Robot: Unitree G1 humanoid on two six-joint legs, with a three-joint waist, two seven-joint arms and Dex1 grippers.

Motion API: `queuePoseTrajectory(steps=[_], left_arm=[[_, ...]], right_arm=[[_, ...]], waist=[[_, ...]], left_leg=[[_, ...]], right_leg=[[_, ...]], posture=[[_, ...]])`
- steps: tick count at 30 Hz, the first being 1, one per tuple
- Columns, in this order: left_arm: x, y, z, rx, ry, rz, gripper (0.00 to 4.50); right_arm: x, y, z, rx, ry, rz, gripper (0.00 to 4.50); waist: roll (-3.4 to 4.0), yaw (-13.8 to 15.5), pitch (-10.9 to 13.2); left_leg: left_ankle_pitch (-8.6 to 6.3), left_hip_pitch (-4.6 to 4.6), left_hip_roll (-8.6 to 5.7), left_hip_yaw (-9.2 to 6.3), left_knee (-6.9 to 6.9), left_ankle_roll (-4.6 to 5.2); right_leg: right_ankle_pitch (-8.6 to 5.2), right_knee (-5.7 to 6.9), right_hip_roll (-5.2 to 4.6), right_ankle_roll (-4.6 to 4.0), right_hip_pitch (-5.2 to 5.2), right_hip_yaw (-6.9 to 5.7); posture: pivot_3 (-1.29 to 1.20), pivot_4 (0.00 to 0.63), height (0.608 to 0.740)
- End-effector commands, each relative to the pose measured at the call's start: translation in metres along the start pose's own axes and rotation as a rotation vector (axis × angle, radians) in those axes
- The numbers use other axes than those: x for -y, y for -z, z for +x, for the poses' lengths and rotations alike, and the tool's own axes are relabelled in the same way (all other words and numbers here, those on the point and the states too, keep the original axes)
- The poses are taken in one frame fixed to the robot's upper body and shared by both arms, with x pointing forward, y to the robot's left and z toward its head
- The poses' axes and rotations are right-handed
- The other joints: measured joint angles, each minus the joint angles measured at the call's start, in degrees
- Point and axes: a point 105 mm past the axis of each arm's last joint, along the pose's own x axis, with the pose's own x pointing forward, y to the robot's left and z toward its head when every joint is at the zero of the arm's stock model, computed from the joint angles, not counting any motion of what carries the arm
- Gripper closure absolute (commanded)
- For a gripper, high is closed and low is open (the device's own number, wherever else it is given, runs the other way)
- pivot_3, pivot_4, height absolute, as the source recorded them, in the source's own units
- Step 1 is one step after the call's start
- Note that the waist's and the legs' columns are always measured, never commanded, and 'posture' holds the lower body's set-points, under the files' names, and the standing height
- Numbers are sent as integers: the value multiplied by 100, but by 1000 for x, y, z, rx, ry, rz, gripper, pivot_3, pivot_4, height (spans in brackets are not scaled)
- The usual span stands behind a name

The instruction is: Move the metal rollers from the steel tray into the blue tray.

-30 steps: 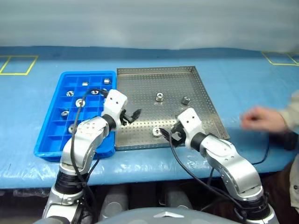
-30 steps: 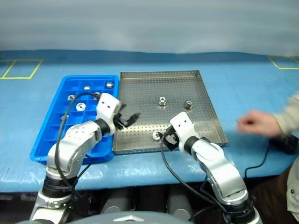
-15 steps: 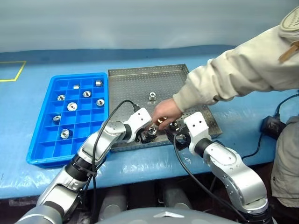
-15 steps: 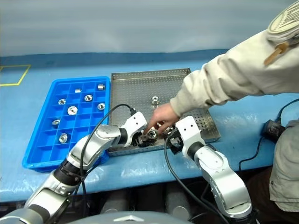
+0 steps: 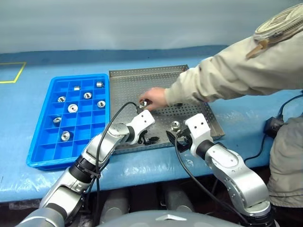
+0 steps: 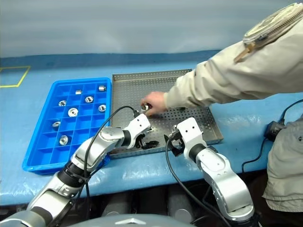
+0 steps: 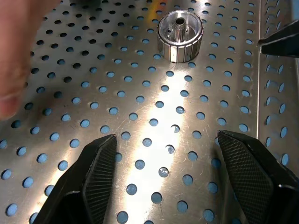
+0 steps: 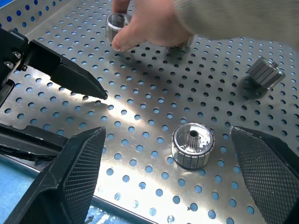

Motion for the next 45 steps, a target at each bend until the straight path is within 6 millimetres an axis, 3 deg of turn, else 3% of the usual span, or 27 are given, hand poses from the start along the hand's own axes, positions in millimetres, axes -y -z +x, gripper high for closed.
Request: queuePoseTrajectory(steps=[1, 6, 10, 14, 18, 23, 28, 36, 41, 45], left_arm=[[2, -9, -5, 40, -7, 18, 776], [5, -10, -9, 54, 1, 14, 776], [-6, -33, -17, 188, -68, -23, 776], [-53, -52, -24, 284, -368, -53, 776], [-92, -58, -24, 287, -611, -56, 776], [-115, -48, -8, 251, -697, -138, 776], [-111, -41, 14, 262, -584, -257, 776], [-112, -22, 21, 174, -562, -289, 776], [-88, -7, 30, 79, -420, -280, 776], [-77, 2, 28, 32, -367, -274, 1645]], right_arm=[[-2, -12, 0, 52, -9, -18, 0], [-4, -13, 1, 54, -20, -20, 0], [-4, -13, 2, 54, -24, -22, 0], [-6, -14, 4, 55, -33, -22, 0], [-8, -14, 9, 57, -46, -21, 0], [-11, -17, 13, 69, -59, -22, 0], [-14, -19, 15, 80, -69, -24, 0], [-14, -19, 14, 81, -60, -23, 0], [-17, -19, 15, 83, -66, -18, 0], [-19, -21, 17, 88, -74, -16, 0]], waist=[[0, 1, 0], [0, 5, 0], [0, 22, 0], [0, 59, 0], [-1, 84, -1], [-2, 106, -1], [-2, 103, -1], [-2, 59, -1], [2, 50, -7], [4, 44, -9]], left_leg=[[0, 0, 0, 0, 0, 0], [0, 0, 0, 0, 0, 0], [0, 0, 0, -1, 0, 1], [0, 1, -1, 0, 4, 1], [4, 7, -9, 0, 6, 6], [1, 4, -16, 2, 2, 10], [-1, -6, -19, 4, 2, 13], [-2, -6, -17, 7, 4, 14], [-2, 2, -16, 8, 4, 14], [-2, 5, -9, 11, 3, 14]], right_leg=[[0, 0, 0, 0, 0, 0], [0, 0, 0, 0, 0, 0], [0, 0, -3, 0, 0, 0], [3, 0, -3, 4, 3, 0], [6, 1, -1, 8, 11, 1], [26, -4, 0, 41, 9, 2], [31, -8, -2, 34, 2, 1], [33, -6, -2, 34, 2, 2], [32, -6, -2, 36, 8, 2], [32, -1, -2, 34, 7, 7]], posture=[[-82, 150, 740], [-73, 150, 740], [-65, 150, 740], [-53, 150, 740], [-43, 150, 740], [-41, 150, 740], [-59, 150, 740], [-72, 150, 740], [-66, 150, 740], [-57, 150, 740]])
